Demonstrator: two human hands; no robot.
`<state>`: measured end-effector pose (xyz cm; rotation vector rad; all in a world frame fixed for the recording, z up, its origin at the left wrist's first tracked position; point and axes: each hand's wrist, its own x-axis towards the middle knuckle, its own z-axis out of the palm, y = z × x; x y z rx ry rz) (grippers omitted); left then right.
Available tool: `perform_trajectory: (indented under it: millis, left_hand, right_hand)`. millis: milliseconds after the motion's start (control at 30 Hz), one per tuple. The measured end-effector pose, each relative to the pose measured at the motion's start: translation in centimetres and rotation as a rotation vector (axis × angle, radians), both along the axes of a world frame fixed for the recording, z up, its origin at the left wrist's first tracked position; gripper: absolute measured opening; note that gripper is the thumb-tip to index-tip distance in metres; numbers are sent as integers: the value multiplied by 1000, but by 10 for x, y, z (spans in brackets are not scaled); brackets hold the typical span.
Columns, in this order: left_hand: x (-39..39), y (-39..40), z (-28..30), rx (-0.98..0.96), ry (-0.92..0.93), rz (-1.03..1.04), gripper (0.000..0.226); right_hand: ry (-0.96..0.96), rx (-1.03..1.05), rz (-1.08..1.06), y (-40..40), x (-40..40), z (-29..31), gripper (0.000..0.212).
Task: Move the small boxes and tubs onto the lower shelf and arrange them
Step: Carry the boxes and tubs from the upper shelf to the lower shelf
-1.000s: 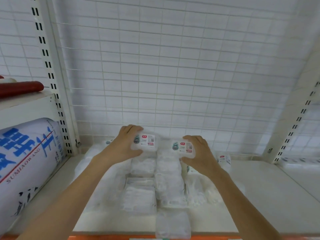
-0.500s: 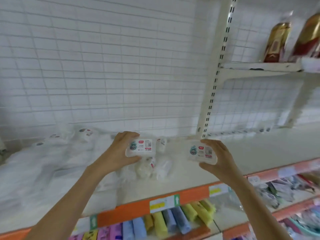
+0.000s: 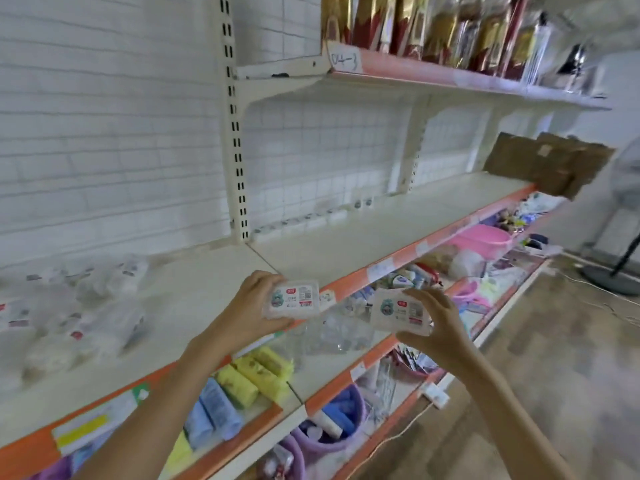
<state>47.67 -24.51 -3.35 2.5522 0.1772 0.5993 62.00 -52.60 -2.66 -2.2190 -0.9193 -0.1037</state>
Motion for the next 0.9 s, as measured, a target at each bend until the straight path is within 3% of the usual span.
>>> perform_trajectory:
  millis: [167,567,900]
  left_hand:
    - [64,-1,0,18,40,-13,83]
    - [209,97,-3,-7,116,149,72]
    - [205,153,-32,-116,188,404,71]
  right_hand:
    - [52,-18,-24,-8,51,-11,72]
    - [-25,-88,129,102,222,-1,70]
    - [95,-223,501,252,290,-17,73]
